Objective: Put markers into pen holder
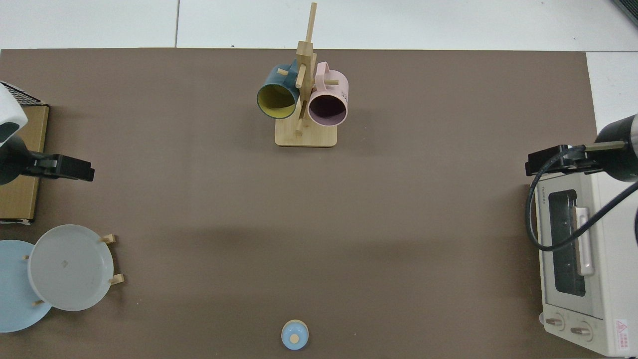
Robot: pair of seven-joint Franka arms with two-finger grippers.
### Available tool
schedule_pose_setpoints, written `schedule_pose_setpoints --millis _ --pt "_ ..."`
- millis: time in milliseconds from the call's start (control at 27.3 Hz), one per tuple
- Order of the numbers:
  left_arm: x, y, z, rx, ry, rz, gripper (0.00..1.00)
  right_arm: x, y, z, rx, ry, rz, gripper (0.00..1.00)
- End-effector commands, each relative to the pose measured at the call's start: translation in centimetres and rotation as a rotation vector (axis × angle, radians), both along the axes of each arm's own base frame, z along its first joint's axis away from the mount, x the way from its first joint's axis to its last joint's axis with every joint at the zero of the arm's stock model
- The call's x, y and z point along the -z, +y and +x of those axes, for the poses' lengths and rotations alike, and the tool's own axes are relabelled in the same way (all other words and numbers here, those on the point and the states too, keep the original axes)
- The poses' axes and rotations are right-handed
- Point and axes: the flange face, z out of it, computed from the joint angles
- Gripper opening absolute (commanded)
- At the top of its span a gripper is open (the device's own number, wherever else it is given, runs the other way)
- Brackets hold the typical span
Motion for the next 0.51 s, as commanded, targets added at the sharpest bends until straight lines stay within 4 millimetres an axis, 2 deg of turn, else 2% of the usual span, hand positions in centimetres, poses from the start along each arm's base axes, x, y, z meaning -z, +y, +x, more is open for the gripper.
schedule_pose_setpoints --millis 0,293,476 --pt "-0.2 -0.3 0.8 -0.006 -0.037 0.002 1.0 -0.1 -0.4 -0.5 -0.024 -0.001 0.005 1.0" --pt "0.1 -0.2 1.2 -0.003 -0.037 0.019 1.0 -0.1 -0.4 -0.5 -0.024 -0.001 0.005 1.0" --pt "-0.6 -0.4 2.3 0.009 -0.04 0.061 1.0 -0.1 -0.4 -0.5 -0.024 -0.001 0.005 1.0"
